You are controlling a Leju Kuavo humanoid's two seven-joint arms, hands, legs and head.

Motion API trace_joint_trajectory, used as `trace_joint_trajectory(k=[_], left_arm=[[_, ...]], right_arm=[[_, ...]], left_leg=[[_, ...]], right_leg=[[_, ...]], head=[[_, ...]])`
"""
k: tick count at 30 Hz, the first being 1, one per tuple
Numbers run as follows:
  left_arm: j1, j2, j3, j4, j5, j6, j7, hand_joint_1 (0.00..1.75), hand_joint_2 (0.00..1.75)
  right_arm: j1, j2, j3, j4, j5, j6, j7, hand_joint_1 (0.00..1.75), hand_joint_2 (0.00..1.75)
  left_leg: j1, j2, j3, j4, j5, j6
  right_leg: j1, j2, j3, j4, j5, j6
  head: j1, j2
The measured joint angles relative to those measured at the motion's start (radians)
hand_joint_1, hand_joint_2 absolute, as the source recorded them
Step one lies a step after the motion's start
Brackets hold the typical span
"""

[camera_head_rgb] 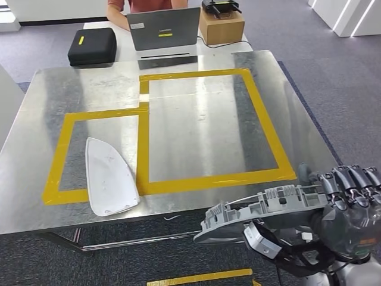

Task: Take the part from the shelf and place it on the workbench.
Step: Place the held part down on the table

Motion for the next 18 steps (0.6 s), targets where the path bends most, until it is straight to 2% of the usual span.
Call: trace_joint_trajectory(k=[5, 11, 18], left_arm=[[-0.005, -0.003, 0.024, 0.000, 0.035, 0.009, 0.050, 0.00, 1.75], [-0.013, -0.007, 0.048, 0.000, 0.046, 0.005, 0.092, 0.00, 1.75], [-0.017, -0.010, 0.068, 0.000, 0.022, 0.000, 0.125, 0.00, 1.75]], right_arm=[[-0.033, -0.039, -0.003, 0.040, 0.000, 0.000, 0.053, 1.75, 1.75], [-0.124, -0.100, -0.005, 0.146, 0.000, 0.000, 0.092, 1.75, 1.75], [-0.222, -0.190, 0.011, 0.309, -0.006, 0.000, 0.223, 1.75, 1.75]], left_leg=[[0.000, 0.000, 0.000, 0.000, 0.000, 0.000], [0.000, 0.000, 0.000, 0.000, 0.000, 0.000], [0.000, 0.000, 0.000, 0.001, 0.000, 0.000]], right_leg=[[0.000, 0.000, 0.000, 0.000, 0.000, 0.000], [0.000, 0.000, 0.000, 0.000, 0.000, 0.000], [0.000, 0.000, 0.000, 0.000, 0.001, 0.000]], head=[[0.000, 0.000], [0.000, 0.000], [0.000, 0.000]])
